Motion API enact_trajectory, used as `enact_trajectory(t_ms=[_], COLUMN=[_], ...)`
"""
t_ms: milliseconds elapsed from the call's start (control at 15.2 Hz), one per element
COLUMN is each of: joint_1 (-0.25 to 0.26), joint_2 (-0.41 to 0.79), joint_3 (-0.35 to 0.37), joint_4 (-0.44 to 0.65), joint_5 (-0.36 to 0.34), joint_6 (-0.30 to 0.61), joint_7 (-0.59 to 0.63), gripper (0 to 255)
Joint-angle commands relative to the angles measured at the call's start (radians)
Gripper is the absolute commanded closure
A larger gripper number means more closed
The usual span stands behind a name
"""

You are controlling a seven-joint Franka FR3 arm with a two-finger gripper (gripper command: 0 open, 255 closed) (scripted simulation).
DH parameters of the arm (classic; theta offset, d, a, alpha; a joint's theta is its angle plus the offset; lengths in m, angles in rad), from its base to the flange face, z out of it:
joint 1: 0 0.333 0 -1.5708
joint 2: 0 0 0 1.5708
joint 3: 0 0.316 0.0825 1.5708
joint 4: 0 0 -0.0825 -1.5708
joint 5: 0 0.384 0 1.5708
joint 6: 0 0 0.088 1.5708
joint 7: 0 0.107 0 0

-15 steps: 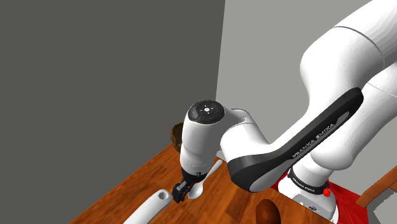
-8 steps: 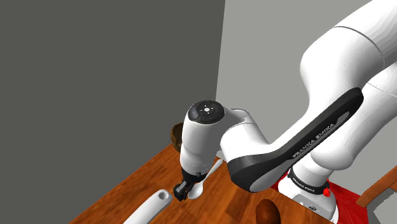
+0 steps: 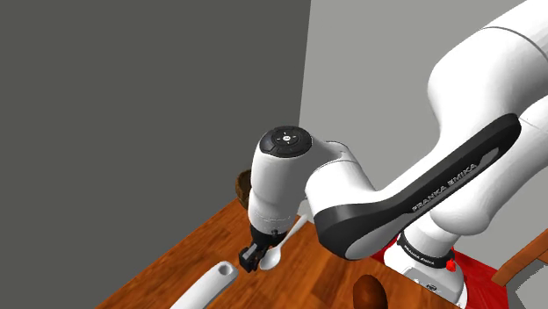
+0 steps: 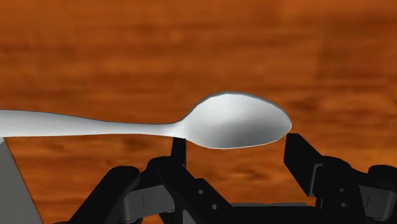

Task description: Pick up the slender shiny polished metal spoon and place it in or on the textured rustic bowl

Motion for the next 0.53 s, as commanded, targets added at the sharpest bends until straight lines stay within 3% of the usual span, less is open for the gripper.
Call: enact_trajectory(t_ms=[0,462], joint_1=[0.012,0.043], joint_2=[-0.023,-0.092], joint_3=[-0.016,-0.066], joint_4=[0.012,0.060], joint_5=[0.020,0.065], joint_6=[-0.030,-0.137], joint_7=[-0.020,-0.067], gripper=[255,255])
